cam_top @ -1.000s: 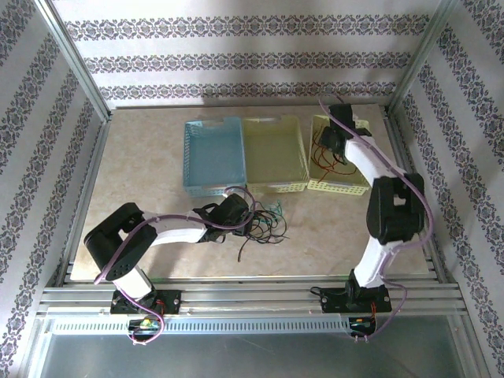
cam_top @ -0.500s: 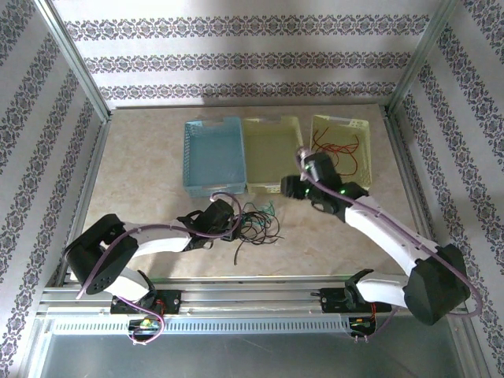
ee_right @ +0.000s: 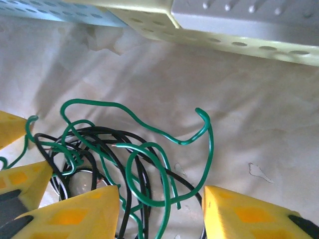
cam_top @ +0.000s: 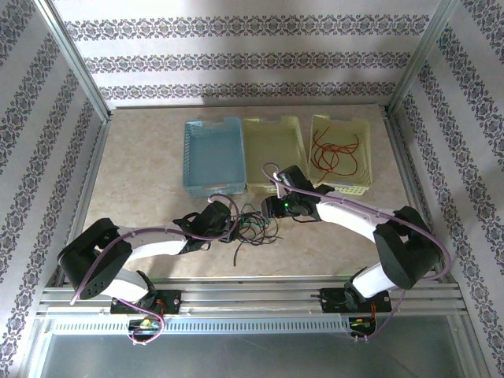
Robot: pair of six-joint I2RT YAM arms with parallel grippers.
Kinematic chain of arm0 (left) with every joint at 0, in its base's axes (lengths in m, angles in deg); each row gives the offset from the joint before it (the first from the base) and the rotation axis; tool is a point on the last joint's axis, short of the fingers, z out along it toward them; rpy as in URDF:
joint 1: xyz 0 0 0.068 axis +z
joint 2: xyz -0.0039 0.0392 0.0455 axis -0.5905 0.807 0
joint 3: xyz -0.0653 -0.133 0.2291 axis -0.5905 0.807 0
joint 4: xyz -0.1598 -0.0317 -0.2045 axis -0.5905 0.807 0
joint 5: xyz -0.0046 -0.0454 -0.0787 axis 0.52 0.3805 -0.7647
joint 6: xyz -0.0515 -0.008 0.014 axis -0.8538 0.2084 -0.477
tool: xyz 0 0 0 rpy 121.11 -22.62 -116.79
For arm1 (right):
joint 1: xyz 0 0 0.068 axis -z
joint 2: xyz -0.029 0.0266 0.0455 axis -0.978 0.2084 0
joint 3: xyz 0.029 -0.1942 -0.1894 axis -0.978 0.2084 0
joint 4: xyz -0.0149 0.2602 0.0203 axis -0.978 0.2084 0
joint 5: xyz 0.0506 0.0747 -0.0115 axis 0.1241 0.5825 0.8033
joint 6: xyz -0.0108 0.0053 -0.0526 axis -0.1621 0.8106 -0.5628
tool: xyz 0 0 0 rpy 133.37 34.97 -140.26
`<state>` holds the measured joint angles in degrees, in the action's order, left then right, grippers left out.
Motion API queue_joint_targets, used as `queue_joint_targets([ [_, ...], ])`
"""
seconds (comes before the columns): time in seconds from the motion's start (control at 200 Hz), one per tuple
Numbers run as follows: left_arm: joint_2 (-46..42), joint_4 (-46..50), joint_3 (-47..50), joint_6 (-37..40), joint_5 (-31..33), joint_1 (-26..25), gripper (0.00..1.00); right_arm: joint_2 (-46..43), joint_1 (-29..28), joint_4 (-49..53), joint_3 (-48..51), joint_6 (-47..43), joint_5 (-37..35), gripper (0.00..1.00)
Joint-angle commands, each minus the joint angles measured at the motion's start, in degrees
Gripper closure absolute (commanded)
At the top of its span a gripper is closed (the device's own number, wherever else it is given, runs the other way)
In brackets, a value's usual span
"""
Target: Untangle the cables
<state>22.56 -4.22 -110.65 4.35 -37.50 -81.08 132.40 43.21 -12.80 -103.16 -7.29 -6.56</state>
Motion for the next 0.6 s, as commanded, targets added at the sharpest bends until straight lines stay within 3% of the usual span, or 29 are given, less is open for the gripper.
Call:
queue_joint_targets([
  [0.0, 0.20, -1.94, -0.48, 0.87, 0.39, 0.67, 0.40, 1.48, -0.72, -1.56, -1.06, -0.27, 0.47, 0.59],
  [0.2, 1.24, -1.77, -0.66, 0.64, 1.02, 0.67, 0.40, -0.81, -0.91, -0.76, -0.10, 0.47, -0.95, 0.94],
  [0.355, 2.67, -1.24, -1.01, 0.31, 2.17, 0.67, 0.46, -6.53, -0.87, 1.30, 0.62, 0.55, -1.72, 0.99],
  [0.46, 4.54, -1.24, -1.40, 0.50, 3.03, 0.67, 0.76, -9.91, -0.92, 4.00, -0.06, 0.07, -0.25, 0.99],
  [0.595, 7.15, -0.92, -2.23, 0.10, 3.51, 0.67, 0.96, -14.30, -0.55, 7.31, -1.18, -0.28, -2.06, 1.00],
])
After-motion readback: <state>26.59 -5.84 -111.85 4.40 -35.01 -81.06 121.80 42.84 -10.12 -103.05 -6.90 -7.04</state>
